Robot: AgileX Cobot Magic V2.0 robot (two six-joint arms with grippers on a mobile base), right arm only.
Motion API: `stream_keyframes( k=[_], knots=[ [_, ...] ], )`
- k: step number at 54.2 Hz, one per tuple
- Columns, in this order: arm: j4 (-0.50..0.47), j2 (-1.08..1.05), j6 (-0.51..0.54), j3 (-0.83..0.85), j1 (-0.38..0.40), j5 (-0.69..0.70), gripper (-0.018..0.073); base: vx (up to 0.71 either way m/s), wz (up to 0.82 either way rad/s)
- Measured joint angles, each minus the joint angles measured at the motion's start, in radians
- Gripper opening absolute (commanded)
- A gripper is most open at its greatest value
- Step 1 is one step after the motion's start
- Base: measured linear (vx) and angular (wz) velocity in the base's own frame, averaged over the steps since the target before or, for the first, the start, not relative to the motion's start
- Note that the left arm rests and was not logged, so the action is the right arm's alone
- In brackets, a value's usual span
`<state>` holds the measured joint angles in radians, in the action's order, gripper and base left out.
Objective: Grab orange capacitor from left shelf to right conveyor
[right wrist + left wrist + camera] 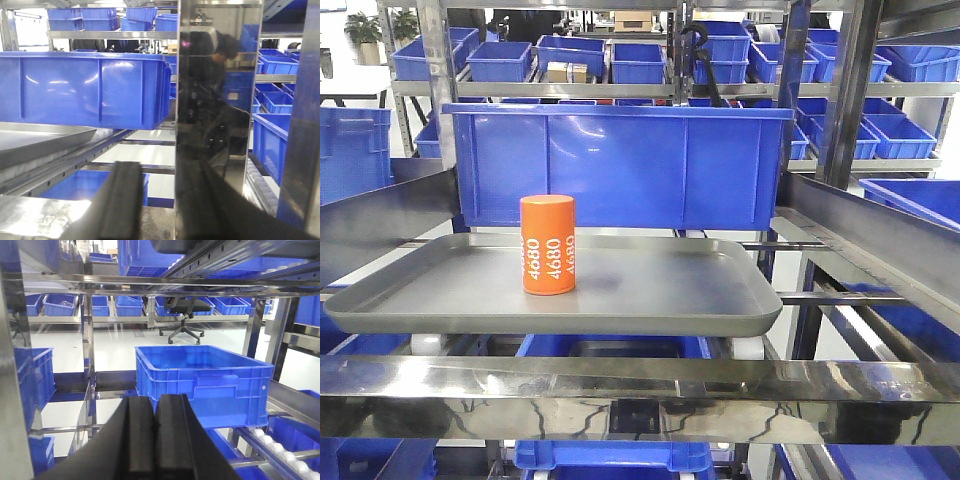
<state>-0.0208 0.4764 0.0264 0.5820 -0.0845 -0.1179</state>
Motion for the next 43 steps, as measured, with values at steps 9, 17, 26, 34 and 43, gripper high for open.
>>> stream_keyframes(
  k=[9,17,26,34,43],
  knots=[
    [-0.003,0.000,0.002,0.000,-0.002,0.000,0.0482,0.00,0.00],
    [-0.003,0.011,0.026,0.022,-0.062,-0.006,0.0504,0.00,0.00],
    [-0.003,0.073,0.077,0.081,-0.249,-0.005,0.0504,0.00,0.00],
    [-0.002,0.195,0.153,0.140,-0.470,0.018,0.0504,0.00,0.00],
    [0.021,0.384,0.234,0.236,-0.662,0.118,0.0504,0.00,0.00]
  ],
)
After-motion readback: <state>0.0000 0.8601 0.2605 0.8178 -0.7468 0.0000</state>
